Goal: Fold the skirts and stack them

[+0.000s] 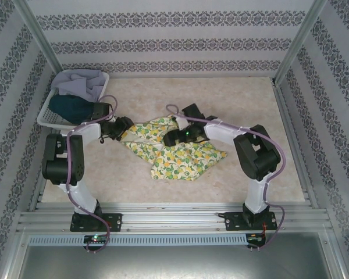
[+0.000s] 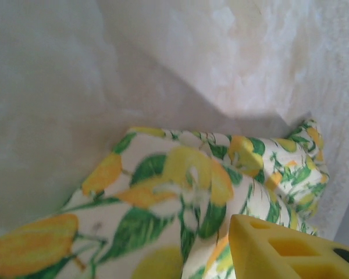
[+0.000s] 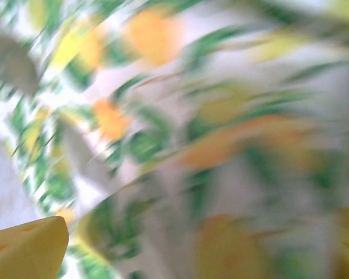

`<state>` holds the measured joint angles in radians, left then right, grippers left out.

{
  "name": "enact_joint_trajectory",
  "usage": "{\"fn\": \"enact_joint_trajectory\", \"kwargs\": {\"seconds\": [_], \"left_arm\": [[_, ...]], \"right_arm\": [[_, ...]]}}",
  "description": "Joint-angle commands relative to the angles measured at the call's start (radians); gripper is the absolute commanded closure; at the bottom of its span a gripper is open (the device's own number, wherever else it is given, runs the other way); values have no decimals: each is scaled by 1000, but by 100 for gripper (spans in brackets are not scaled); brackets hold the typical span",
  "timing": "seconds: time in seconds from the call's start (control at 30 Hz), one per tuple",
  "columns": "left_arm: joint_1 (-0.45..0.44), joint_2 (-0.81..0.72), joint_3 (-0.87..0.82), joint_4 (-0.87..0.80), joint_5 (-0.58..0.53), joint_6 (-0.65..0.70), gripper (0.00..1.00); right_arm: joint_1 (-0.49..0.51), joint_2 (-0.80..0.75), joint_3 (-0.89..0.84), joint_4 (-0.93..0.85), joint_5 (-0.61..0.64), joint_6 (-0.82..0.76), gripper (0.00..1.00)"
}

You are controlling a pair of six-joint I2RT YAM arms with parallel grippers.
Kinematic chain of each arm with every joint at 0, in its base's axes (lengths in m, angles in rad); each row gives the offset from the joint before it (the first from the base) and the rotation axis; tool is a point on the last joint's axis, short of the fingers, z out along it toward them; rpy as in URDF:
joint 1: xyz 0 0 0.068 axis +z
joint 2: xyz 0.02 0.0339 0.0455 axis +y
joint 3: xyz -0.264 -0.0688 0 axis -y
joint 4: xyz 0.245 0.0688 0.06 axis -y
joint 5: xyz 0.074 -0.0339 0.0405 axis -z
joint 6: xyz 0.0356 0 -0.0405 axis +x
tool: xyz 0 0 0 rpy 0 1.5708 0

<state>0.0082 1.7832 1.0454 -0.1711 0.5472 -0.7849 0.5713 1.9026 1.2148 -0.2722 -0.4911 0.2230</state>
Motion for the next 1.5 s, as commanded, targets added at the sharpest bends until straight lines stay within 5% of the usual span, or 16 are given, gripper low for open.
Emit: {"fn": "enact_joint_trajectory", "kwargs": {"seconds": [0.0, 0.13, 0.3, 0.4, 0.57, 0.73, 1.07, 1.17, 1.3, 1.47], "left_arm": [[-5, 27, 66, -71, -30, 65, 49], [-4, 61, 114, -100, -28, 99, 63], [-5, 73, 130, -81, 29, 128, 88], [-5, 65, 124, -93, 33, 161, 98], [-3, 65, 111, -97, 43, 177, 100], [-3, 67, 110, -107, 49, 180, 100], [-3, 70, 101, -116, 56, 190, 100], [-2, 65, 102, -117, 59, 195, 100], [-1, 59, 128, -148, 59, 221, 100], [9, -11, 217, -246, 93, 262, 100]], "right_arm": [[92, -78, -36, -4, -117, -83, 4], [113, -107, -31, -3, -177, -69, 4], [-71, -201, -64, 157, 75, 123, 2], [-189, -113, 15, 136, 78, 194, 2], [-192, 109, 264, -47, 144, 37, 2], [-194, 250, 398, -104, 92, 23, 23], [-177, 370, 465, -37, -100, 59, 44], [-182, 372, 466, 38, -116, 84, 61], [-205, 346, 448, 185, -175, 148, 100], [-244, 179, 342, 339, -184, 190, 100]]}}
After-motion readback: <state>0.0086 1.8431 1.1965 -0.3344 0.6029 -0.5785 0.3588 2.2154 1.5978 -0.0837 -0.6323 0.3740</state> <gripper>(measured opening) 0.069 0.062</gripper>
